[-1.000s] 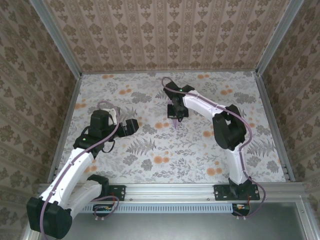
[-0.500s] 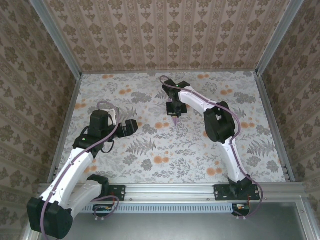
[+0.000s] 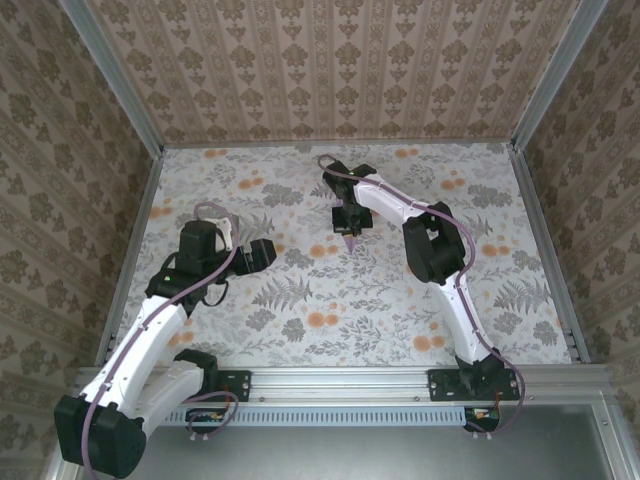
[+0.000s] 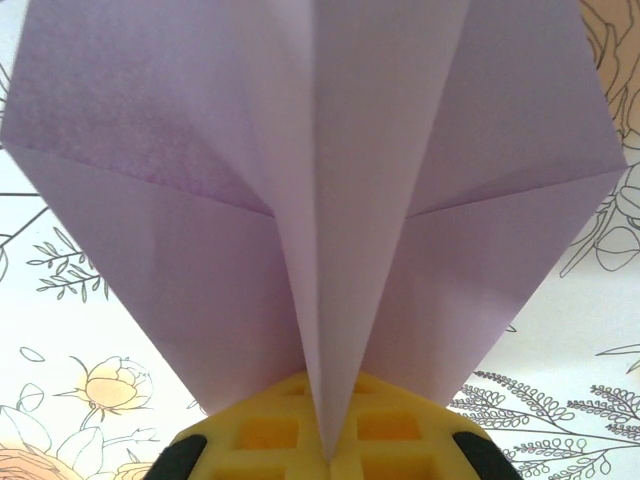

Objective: Fold a paper plane with a square sheet of paper (fold left side to right side)
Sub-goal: Place the paper plane at the top-center of the table.

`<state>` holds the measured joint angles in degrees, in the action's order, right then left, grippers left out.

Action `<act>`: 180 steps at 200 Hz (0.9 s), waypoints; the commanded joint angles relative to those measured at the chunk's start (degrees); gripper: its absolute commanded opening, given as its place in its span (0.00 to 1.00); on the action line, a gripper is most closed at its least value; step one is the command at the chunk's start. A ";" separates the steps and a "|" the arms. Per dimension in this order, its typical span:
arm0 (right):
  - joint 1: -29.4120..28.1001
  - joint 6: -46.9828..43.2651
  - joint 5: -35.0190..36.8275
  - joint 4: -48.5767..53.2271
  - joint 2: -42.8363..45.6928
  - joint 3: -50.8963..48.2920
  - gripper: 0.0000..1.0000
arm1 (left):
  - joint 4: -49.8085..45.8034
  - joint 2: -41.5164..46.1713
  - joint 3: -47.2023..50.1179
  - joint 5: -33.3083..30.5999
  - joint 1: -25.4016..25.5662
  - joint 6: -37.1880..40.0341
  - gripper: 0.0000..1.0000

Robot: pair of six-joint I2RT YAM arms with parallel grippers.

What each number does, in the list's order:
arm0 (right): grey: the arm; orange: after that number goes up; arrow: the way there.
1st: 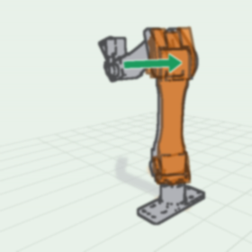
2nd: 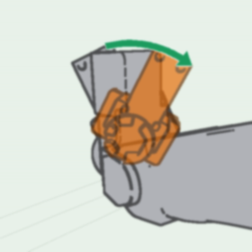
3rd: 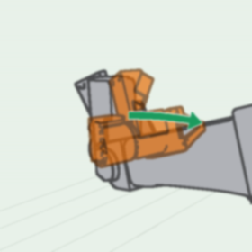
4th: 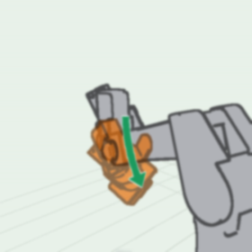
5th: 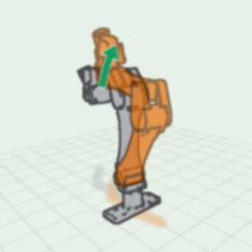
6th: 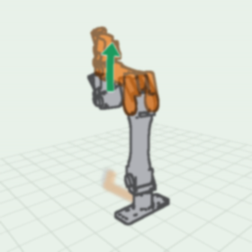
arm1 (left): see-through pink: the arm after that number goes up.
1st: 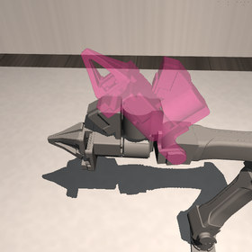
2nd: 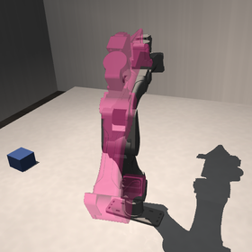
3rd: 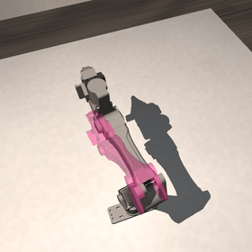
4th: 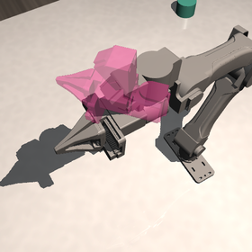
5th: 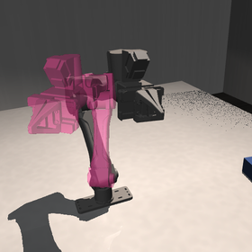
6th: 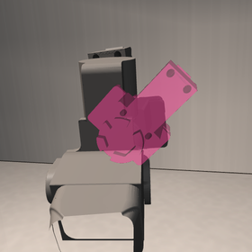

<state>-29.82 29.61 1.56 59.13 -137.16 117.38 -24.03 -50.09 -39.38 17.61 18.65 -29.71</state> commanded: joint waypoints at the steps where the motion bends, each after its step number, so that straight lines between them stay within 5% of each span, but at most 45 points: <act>1: 0.29 -1.30 0.89 2.48 -1.07 1.21 0.08 | 0.46 0.88 0.53 1.09 -0.46 1.38 1.00; 180: -2.15 1.17 4.62 4.58 9.66 -2.79 0.28 | -0.81 0.26 -1.72 4.38 -2.40 2.21 1.00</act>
<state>-31.29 29.56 4.36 61.10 -133.08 116.31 -24.08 -50.11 -39.40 19.94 17.30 -28.64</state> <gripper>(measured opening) 0.263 0.992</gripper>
